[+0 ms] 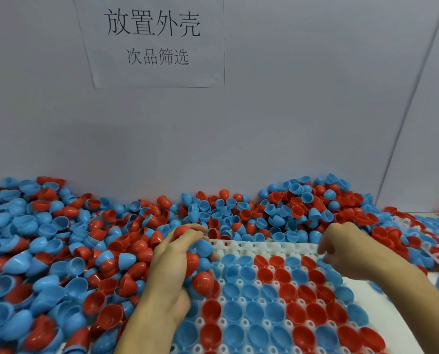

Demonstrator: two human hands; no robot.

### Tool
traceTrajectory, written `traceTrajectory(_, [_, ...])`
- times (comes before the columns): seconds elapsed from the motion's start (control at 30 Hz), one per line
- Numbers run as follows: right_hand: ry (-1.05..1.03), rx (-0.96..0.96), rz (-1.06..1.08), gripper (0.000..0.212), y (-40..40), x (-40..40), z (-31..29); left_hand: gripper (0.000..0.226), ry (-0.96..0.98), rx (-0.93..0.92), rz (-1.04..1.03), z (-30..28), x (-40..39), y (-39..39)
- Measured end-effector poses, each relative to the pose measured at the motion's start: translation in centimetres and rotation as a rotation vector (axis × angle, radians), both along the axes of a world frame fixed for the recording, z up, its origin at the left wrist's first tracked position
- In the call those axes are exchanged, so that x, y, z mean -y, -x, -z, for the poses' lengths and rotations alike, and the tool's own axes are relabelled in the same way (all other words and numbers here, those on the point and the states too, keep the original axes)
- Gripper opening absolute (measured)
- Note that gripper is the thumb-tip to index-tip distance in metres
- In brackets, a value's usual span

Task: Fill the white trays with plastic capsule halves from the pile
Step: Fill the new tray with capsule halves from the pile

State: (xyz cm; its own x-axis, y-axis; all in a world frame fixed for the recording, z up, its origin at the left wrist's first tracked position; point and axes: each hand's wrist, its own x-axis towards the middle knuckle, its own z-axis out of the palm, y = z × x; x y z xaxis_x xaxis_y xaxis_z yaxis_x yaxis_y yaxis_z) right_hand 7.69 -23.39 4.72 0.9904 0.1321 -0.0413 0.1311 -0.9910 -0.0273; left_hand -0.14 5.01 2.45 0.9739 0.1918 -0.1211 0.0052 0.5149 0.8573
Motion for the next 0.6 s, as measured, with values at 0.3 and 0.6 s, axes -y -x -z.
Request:
traceTrajectory(0.3, [-0.326, 0.042, -0.437, 0.03, 2.1, -10.4, 0.7, 0.021, -0.004, -0.009, -0.021, -0.1, -0.1, 0.2])
traceTrajectory(0.6, [-0.457, 0.197, -0.416, 0.014, 1.7, -11.4, 2.1, 0.01, -0.007, -0.015, -0.036, 0.3, -0.2, -0.1])
